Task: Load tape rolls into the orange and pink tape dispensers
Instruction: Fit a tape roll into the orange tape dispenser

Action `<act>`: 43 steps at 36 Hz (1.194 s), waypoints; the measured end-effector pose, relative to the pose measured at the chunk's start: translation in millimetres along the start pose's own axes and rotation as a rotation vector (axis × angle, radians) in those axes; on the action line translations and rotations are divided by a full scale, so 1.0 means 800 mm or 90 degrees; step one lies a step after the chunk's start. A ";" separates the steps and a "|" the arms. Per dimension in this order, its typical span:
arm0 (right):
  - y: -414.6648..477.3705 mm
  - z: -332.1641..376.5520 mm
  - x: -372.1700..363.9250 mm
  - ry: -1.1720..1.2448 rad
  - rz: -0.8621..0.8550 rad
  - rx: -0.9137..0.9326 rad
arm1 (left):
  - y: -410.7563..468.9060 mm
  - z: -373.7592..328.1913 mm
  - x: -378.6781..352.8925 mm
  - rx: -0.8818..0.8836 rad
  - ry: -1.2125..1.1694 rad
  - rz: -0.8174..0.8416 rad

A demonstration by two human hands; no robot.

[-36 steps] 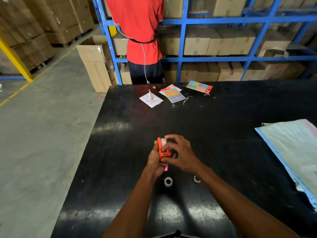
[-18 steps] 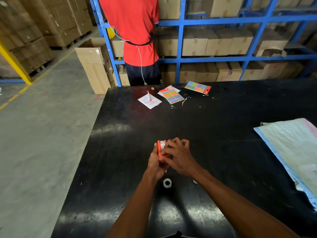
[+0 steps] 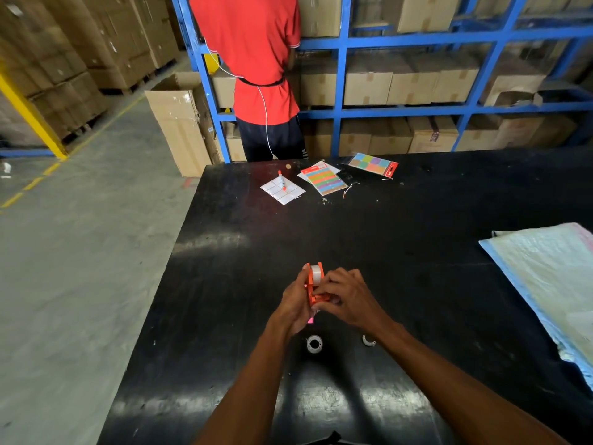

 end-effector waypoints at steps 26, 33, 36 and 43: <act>0.008 0.017 -0.020 0.080 0.077 0.064 | -0.009 0.003 0.009 0.108 0.147 -0.047; 0.000 0.014 -0.023 0.080 0.024 0.032 | -0.006 0.005 0.014 0.130 0.125 -0.117; -0.003 0.010 -0.024 0.104 0.036 0.033 | -0.005 0.011 0.018 0.146 0.121 -0.108; -0.006 0.009 -0.033 0.120 0.054 0.023 | -0.012 0.018 0.008 0.159 0.090 -0.077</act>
Point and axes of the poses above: each hand's wrist, its own y-axis towards the middle knuckle, its own x-axis out of the back of the hand, z = x × y, the point moved 10 cm from there along y, towards the middle knuckle, and after that the axes turned 15 degrees about z, right-handed, at the moved point
